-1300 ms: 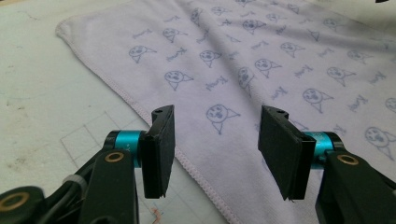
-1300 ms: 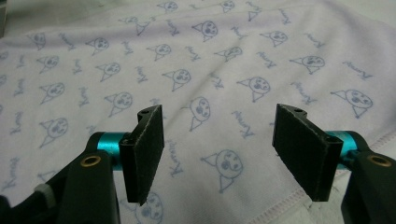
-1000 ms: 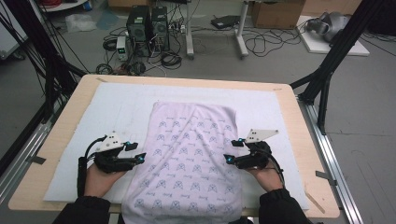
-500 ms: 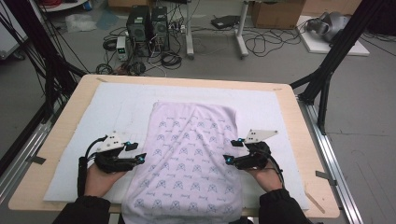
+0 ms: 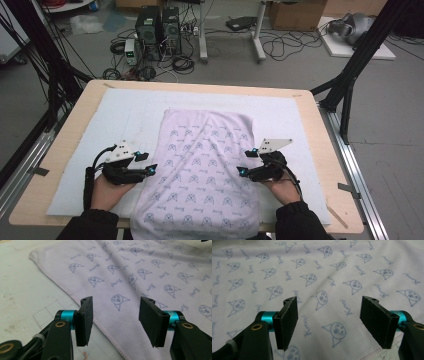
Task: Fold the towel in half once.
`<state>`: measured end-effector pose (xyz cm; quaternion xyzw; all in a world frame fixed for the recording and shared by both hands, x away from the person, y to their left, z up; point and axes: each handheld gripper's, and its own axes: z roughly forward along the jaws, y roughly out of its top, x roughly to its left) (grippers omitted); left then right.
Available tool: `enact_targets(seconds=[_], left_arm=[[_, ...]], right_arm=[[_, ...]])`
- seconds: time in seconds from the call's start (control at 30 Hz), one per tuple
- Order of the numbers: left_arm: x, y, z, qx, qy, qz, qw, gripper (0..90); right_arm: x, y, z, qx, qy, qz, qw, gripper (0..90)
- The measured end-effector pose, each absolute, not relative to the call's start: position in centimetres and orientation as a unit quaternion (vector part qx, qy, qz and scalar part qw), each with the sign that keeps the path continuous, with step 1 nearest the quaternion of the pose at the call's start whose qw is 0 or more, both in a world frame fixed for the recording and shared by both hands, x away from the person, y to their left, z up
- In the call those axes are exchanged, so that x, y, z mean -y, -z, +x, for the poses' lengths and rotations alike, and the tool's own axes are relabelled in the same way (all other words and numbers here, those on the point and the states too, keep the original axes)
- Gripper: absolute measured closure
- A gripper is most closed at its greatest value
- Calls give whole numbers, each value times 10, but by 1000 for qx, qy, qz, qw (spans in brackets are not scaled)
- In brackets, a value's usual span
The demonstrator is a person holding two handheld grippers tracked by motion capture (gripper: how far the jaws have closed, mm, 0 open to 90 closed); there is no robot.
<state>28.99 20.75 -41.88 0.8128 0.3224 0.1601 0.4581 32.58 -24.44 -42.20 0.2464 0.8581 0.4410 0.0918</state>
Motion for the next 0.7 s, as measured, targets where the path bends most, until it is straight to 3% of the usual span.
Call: enact_targets(seconds=[0.2,0.43,0.7], left_arm=[[-207,406,312,-321,-176,818,443,499],[-190,388,367,-317,-184,824,433,552],[-182,417,417,-356,-177,833,386,616]], right_arm=[[247,416,346,-860,-433,253,98,324],[251,400,394,-864,-408,272,116,373],[260,422,435,-854,-381,333,122,445]])
